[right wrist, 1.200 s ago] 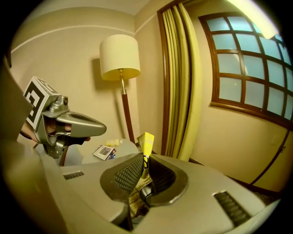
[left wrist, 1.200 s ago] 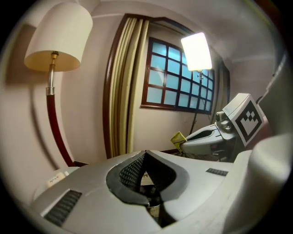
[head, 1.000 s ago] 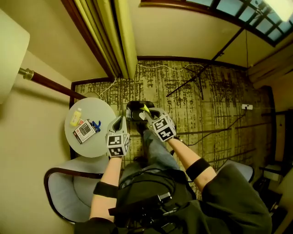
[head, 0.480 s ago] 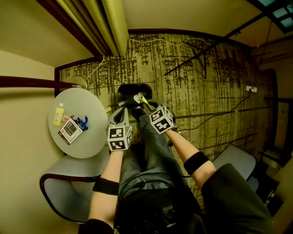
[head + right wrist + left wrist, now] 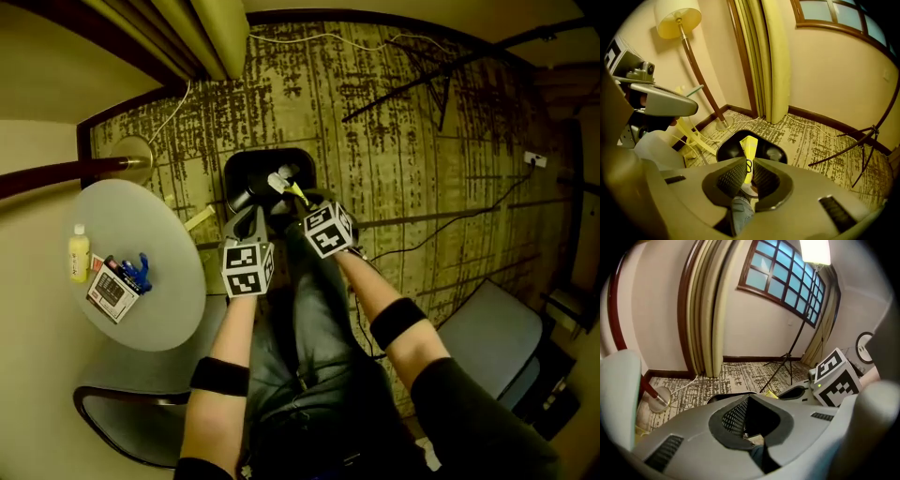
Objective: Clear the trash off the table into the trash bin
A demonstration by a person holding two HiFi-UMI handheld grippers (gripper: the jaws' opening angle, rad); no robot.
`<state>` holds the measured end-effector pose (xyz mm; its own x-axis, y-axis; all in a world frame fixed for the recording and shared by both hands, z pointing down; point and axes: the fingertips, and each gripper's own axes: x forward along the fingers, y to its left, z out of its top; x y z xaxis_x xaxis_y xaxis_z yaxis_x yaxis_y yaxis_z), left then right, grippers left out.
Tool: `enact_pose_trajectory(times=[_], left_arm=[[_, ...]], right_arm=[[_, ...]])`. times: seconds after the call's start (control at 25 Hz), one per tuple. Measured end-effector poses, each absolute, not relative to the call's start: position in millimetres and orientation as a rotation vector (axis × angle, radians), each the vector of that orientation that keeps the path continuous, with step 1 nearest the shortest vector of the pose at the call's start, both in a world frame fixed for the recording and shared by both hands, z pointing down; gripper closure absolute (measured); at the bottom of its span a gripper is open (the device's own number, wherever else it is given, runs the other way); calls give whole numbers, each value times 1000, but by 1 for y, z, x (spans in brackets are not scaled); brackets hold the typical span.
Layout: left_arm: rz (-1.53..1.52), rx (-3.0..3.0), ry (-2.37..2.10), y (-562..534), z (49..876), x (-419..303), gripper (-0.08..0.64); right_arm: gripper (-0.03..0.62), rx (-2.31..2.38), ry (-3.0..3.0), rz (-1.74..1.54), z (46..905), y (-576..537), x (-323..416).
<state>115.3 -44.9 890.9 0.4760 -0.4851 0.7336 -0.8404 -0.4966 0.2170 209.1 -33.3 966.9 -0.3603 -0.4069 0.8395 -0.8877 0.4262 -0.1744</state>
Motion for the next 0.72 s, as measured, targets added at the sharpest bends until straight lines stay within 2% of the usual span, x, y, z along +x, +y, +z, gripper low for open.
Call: enact_pose_trajectory(times=[0.32,0.6,0.72], left_arm=[[832,2111,-1076,-57,981,118,560],[837,2079,-1088,-56,1016,116,560],[845,2075,-1091,-58,1022,112,560]], right_arm=[[525,1034,-1900,833,1059,-26,203],[517,1017,-1866,850,1113,-21,207],[484,1018,-1840,844,1122,-21,208]])
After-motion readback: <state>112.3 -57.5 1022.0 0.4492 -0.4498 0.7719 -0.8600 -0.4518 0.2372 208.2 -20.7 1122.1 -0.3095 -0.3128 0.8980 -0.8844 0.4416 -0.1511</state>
